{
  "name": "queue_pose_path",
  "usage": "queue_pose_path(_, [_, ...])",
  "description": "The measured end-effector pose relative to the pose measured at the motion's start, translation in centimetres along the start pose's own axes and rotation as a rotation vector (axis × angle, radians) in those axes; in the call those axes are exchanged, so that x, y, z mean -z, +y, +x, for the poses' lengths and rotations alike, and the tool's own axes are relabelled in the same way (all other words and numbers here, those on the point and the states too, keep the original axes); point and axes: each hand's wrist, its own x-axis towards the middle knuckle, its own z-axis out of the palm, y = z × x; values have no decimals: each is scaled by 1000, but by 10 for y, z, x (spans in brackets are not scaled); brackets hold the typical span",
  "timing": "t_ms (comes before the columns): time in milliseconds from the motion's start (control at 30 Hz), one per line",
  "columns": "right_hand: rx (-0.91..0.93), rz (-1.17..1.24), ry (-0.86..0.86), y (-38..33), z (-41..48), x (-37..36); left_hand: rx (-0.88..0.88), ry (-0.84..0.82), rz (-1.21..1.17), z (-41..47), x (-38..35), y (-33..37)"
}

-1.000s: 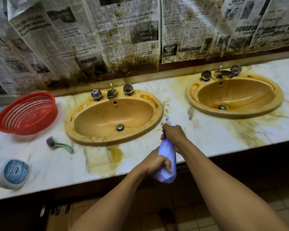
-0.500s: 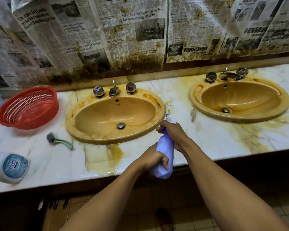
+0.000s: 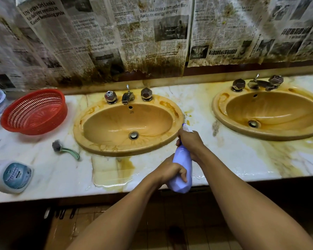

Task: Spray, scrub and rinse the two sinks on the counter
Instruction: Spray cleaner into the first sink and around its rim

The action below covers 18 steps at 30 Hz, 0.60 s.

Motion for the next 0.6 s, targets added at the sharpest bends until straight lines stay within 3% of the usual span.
queue_pose_path(167, [6, -33, 23, -7, 9, 1, 8, 0, -29, 12, 1, 4])
queue_pose_path(367, [71, 117, -201, -16, 25, 7, -28, 5, -42, 27, 11, 13])
queue_pose_path(600, [32, 87, -154, -27, 50, 5, 1, 48, -95, 42, 9, 25])
